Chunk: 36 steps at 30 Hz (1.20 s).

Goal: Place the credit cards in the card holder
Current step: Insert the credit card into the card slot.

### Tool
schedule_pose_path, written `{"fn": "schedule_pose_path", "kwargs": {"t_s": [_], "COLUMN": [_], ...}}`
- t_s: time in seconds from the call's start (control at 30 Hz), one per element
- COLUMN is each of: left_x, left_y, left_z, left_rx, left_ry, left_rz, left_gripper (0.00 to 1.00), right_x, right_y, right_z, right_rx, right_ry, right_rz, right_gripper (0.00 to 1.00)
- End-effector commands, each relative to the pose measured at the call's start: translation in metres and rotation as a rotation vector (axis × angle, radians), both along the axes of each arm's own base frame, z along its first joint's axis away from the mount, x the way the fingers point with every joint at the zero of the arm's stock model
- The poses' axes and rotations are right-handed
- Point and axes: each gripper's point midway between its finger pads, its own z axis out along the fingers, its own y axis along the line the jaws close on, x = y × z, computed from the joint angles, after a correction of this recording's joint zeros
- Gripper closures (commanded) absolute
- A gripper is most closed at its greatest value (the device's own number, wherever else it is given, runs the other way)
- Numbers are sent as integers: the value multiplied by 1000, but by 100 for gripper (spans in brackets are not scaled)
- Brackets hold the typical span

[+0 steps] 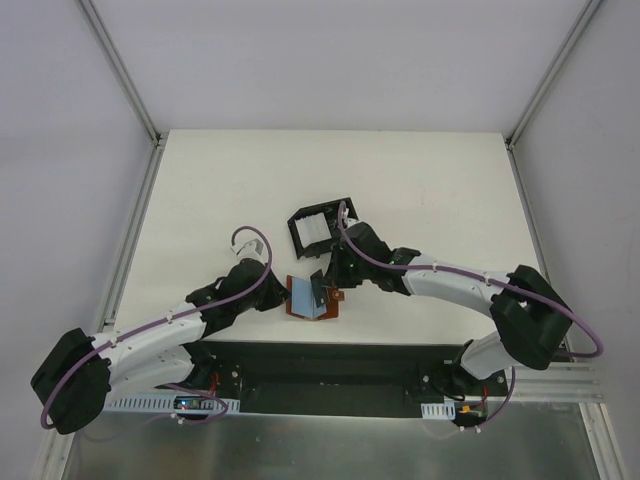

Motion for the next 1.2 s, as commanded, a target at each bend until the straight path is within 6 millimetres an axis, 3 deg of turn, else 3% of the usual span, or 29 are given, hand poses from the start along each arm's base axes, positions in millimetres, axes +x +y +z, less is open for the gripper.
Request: {"fn": "schedule_pose_path", "kwargs": {"t_s": [0.0,0.27,0.63,0.9,1.0,1.17], "left_x": [-2,-8,-18,-19,-19,-19], "left_y": [4,11,22,26,26,27], "left_z": [-9,-30,-58,-63,-62,-62], "left_rx": [16,38,73,82,80,75], "left_ry": [14,59,130,142,138,135], "left_rz": [23,52,98,115,118,123], "left_gripper": [100,100,100,100,100,100], "right_x": [-3,-7,-9,-13,-11,-14], "right_y": [-5,4,-7,-6,-4,-6], "right_z": [-12,-22,-37,-36,-26,-38], "right_rx": [-18,85,219,318,391,362], "right_ry": [5,43,135,184,164,205], "right_rz": [-10,-6,-75,-104,-122,-125], "right_gripper": [99,100,100,100,100,100]}}
